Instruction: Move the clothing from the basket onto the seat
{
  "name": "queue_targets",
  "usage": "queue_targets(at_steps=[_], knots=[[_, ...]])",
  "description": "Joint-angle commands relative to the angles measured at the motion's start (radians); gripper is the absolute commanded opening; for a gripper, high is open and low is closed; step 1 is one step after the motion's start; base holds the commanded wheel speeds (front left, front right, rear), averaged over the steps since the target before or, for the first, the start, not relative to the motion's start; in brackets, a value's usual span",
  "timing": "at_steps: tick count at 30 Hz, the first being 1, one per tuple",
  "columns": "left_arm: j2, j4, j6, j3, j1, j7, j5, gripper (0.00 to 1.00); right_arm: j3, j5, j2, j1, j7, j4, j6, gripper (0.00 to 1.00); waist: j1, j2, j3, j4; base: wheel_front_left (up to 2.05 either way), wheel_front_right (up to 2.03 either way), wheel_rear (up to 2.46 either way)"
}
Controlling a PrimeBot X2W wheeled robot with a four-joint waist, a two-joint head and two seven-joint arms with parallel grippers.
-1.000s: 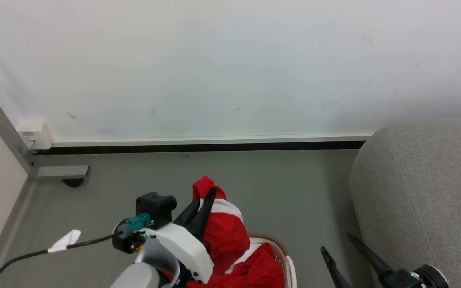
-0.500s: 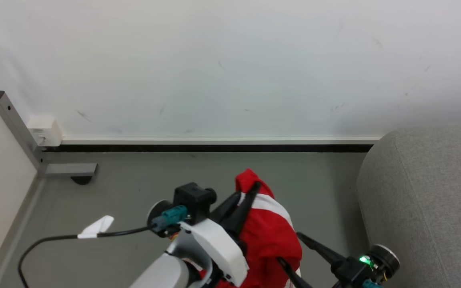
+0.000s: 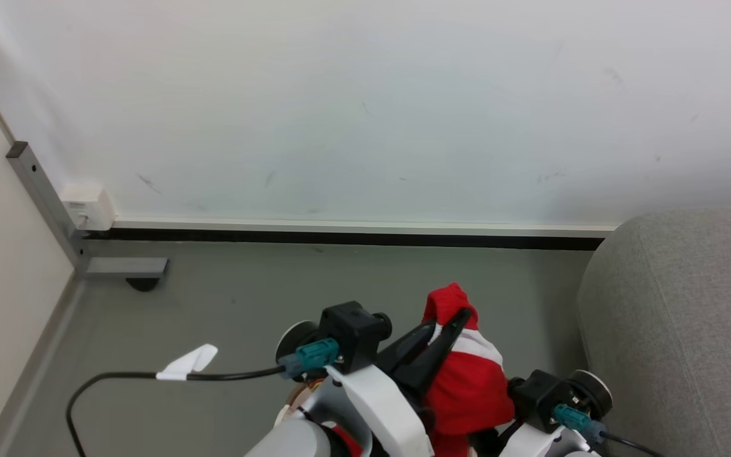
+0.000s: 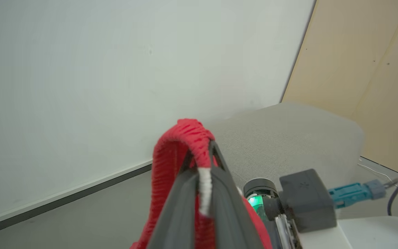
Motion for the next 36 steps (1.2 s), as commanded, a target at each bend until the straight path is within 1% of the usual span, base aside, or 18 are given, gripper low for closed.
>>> queue_targets(at_steps=[1,4,7,8,10,11,12,13,14,19,24,27,32,36], knots=[[0.009,0.003,0.008,0.008,0.009,-0.003,-0.009,0.0,0.001,0.038,0.002,-0.002,0.0,0.004,-0.002,0.0,-0.0001,-0.0001,-0.001,0.004,0.0,0.0,0.0],[0.014,0.015,0.016,0.014,0.016,-0.008,-0.009,0.0,-0.017,0.078,-0.003,0.004,0.0,0.0,-0.002,0.0,-0.0001,-0.0001,-0.002,0.004,0.0,0.0,0.0],[0.026,0.032,0.025,0.027,0.026,-0.021,-0.012,0.0,-0.022,0.164,-0.008,0.029,0.0,-0.013,-0.002,0.0,-0.0001,-0.0001,-0.001,-0.002,0.0,0.0,0.0],[0.029,0.038,0.029,0.03,0.031,-0.028,-0.012,0.02,-0.021,0.198,-0.014,0.03,0.0,-0.02,-0.002,0.0,-0.0001,-0.0001,-0.001,-0.006,0.0,0.0,0.0],[0.035,0.053,0.034,0.033,0.039,-0.035,-0.01,0.1,-0.02,0.264,-0.029,0.027,0.0,-0.031,-0.002,0.0,-0.0001,-0.0001,0.001,-0.015,0.0,0.0,0.0],[0.036,0.062,0.034,0.034,0.042,-0.039,-0.011,0.24,-0.017,0.294,-0.034,0.024,0.0,-0.04,-0.002,0.0,-0.0001,-0.0001,0.002,-0.02,0.0,0.0,0.0],[0.038,0.068,0.035,0.035,0.044,-0.044,-0.01,0.44,-0.017,0.324,-0.041,0.021,0.0,-0.048,-0.002,0.0,-0.0001,-0.0001,0.004,-0.026,0.0,0.0,0.0],[0.04,0.076,0.035,0.034,0.045,-0.047,-0.004,0.87,-0.019,0.346,-0.054,0.015,0.0,-0.057,-0.002,0.0,-0.0001,-0.0001,0.006,-0.032,0.0,0.0,0.0],[0.039,0.084,0.034,0.032,0.048,-0.053,-0.003,1.0,-0.025,0.366,-0.066,0.009,0.0,-0.064,-0.002,0.0,-0.0001,-0.0001,0.008,-0.039,0.0,0.0,0.0],[0.021,0.121,0.025,0.02,0.054,-0.094,-0.002,1.0,-0.074,0.446,-0.117,-0.001,0.0,-0.098,-0.002,0.0,-0.0001,-0.0001,0.022,-0.087,0.0,0.0,0.0],[-0.005,0.154,0.013,-0.006,0.053,-0.144,0.013,1.0,-0.125,0.49,-0.182,-0.006,0.0,-0.145,-0.002,0.0,-0.0001,-0.0001,0.043,-0.157,0.0,0.0,0.0],[-0.015,0.18,0.005,-0.024,0.047,-0.167,0.015,1.0,-0.154,0.498,-0.22,0.005,0.0,-0.157,-0.002,0.0,-0.0001,-0.0001,0.056,-0.211,0.0,0.0,0.0],[-0.031,0.214,-0.003,-0.043,0.029,-0.195,0.023,1.0,-0.207,0.494,-0.258,0.029,0.0,-0.169,-0.002,0.0,-0.0001,-0.0001,0.078,-0.309,0.0,0.0,0.0],[-0.039,0.229,-0.007,-0.058,0.01,-0.211,0.032,1.0,-0.254,0.487,-0.283,0.048,0.0,-0.184,-0.002,0.0,-0.0001,-0.0001,0.107,-0.362,0.0,0.0,0.0]])
